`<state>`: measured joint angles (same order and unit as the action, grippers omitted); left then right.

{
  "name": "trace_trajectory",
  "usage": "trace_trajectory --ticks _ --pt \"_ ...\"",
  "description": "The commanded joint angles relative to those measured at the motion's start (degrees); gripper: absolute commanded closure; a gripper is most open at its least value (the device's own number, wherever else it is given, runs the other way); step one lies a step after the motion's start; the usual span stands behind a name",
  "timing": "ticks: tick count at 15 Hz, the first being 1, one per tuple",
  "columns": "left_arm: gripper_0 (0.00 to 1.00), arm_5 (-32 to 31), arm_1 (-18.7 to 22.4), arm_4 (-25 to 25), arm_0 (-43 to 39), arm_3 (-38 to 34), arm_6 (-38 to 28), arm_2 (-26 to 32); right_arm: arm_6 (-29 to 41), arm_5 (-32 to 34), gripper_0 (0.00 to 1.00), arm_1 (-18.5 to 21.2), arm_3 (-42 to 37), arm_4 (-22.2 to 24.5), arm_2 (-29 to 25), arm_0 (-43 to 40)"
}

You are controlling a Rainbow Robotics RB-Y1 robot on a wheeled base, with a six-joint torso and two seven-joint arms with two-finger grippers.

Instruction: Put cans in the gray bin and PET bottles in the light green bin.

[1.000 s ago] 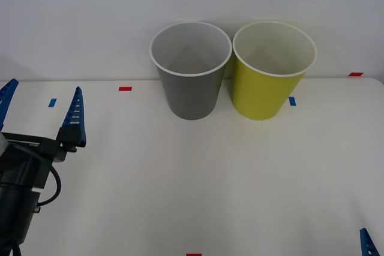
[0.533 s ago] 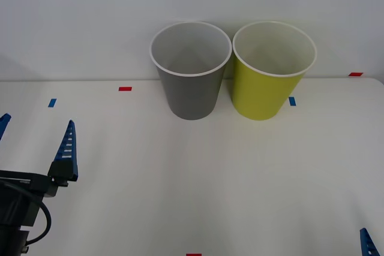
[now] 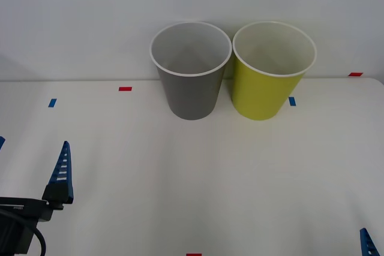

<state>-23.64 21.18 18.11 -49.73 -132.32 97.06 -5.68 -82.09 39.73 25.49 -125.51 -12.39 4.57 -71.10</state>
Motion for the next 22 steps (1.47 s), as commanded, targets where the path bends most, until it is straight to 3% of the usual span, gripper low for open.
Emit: trace_trajectory --ticks 1,3,12,22 --pt "0.00 -10.1 1.9 -0.8 -2.4 6.0 -0.6 -3.0 0.0 0.0 0.00 0.0 0.0 0.0 0.0 0.0" --pt "0.00 -12.4 2.0 -1.7 -4.2 9.3 -0.7 -4.2 0.0 0.0 0.00 0.0 0.0 0.0 0.0 0.0" --pt "0.00 -17.5 1.5 -4.4 -17.7 9.3 -0.9 -6.2 0.0 0.0 0.00 0.0 0.0 0.0 0.0 0.0" --pt "0.00 -17.4 1.2 -5.4 -18.7 9.3 -0.6 -6.2 0.0 0.0 0.00 0.0 0.0 0.0 0.0 0.0"
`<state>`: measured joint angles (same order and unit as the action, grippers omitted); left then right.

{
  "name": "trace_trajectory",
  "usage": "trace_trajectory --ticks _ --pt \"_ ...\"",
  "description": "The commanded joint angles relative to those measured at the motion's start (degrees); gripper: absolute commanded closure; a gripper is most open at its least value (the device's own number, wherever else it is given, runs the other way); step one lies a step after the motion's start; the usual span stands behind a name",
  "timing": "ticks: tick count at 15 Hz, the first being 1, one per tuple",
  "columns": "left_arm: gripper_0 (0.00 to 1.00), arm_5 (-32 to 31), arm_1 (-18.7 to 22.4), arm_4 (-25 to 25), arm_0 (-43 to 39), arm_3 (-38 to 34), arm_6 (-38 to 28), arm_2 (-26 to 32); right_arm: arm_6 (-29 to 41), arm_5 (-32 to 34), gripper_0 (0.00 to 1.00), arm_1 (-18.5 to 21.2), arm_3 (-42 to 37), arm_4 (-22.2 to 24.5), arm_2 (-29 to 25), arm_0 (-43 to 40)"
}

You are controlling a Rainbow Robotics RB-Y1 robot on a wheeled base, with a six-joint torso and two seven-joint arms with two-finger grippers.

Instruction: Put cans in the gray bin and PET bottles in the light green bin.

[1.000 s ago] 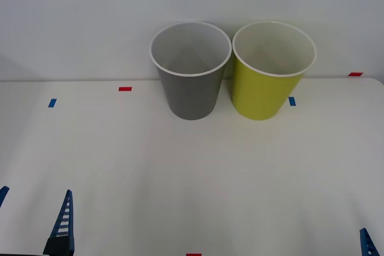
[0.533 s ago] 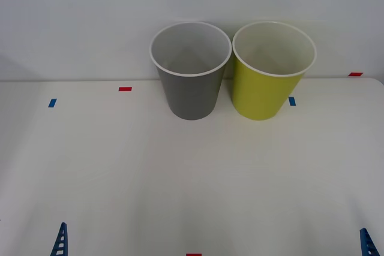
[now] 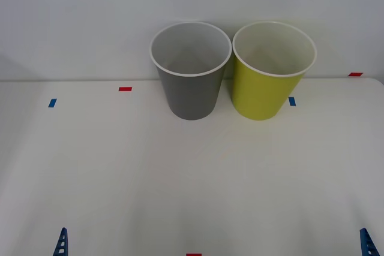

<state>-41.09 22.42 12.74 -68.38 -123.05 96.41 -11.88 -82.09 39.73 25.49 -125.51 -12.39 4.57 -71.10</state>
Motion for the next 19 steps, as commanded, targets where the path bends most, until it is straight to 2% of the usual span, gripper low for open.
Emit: trace_trajectory --ticks 1,19 --pt "0.00 0.0 0.0 0.0 0.0 0.0 0.0 0.0 0.0 0.0 0.00 0.0 0.0 0.0 0.0 0.0" --pt "0.00 0.0 0.0 0.0 0.0 0.0 0.0 0.0 0.0 0.0 0.00 0.0 0.0 0.0 0.0 0.0"
